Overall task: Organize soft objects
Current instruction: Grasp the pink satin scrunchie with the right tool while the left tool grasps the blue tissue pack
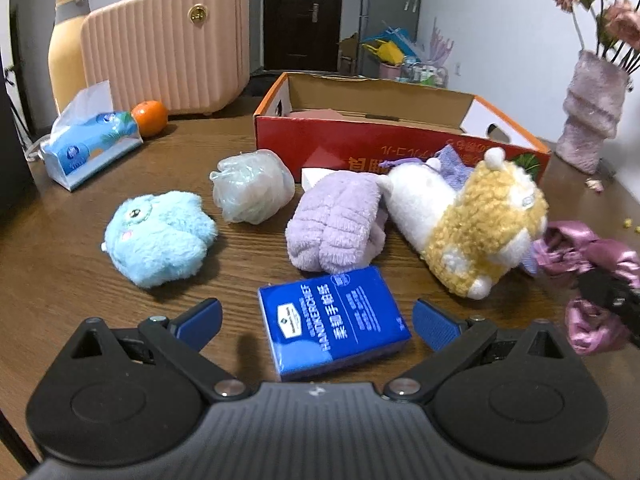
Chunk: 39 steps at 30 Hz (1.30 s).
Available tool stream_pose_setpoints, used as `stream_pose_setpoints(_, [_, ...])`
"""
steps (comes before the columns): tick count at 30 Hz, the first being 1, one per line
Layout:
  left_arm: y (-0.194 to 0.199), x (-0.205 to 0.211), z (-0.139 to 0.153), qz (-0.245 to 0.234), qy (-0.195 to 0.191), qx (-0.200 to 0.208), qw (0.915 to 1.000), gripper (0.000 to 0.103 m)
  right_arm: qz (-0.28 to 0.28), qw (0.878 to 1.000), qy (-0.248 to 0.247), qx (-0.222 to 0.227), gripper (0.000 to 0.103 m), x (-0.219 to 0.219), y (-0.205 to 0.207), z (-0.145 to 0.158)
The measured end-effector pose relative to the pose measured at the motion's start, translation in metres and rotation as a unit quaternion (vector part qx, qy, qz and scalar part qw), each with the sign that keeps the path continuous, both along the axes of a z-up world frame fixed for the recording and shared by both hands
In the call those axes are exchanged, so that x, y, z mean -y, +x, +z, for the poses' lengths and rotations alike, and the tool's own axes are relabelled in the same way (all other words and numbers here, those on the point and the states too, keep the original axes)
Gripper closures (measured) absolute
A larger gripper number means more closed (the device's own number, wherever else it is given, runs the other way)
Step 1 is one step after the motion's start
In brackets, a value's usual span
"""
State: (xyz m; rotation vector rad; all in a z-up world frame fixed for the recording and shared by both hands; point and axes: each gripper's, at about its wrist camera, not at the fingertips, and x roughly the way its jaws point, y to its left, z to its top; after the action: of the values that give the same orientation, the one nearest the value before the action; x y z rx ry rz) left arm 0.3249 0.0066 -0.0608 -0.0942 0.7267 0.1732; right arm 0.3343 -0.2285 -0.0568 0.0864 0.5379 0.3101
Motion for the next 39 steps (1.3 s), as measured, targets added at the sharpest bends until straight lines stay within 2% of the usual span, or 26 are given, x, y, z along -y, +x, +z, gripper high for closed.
stream_pose_setpoints(3, [0.010,0.009,-0.005,0.010,0.025,-0.007,0.9996,0.000,-0.010,1.000,0.003,-0.003,0.074,0.006,0.002,-0.001])
stream_pose_setpoints(10, [0.028,0.016,-0.017,0.028,0.048,-0.027,0.9981,0.000,-0.014,1.000,0.004,-0.004,0.074,0.008,0.003,-0.003])
stream_pose_setpoints(17, [0.033,0.011,-0.021,0.026,0.037,-0.028,0.9986,0.000,-0.014,1.000,0.002,-0.007,0.074,0.006,0.004,-0.005])
stream_pose_setpoints(20, [0.032,0.008,-0.021,0.019,0.021,-0.028,0.9992,0.011,-0.013,1.000,0.000,-0.008,0.074,0.006,0.004,-0.006])
stream_pose_setpoints(22, [0.030,0.005,-0.020,0.015,0.014,-0.025,0.9995,0.023,-0.013,1.000,0.000,-0.008,0.074,0.006,0.005,-0.007])
stream_pose_setpoints(32, [0.021,0.011,-0.015,-0.009,0.024,-0.017,0.9995,0.024,-0.007,1.000,0.002,-0.001,0.074,0.005,0.003,-0.007])
stream_pose_setpoints(39, [0.003,0.007,0.000,-0.006,0.025,0.026,0.9993,0.024,-0.004,1.000,0.009,0.015,0.073,0.006,-0.001,-0.004])
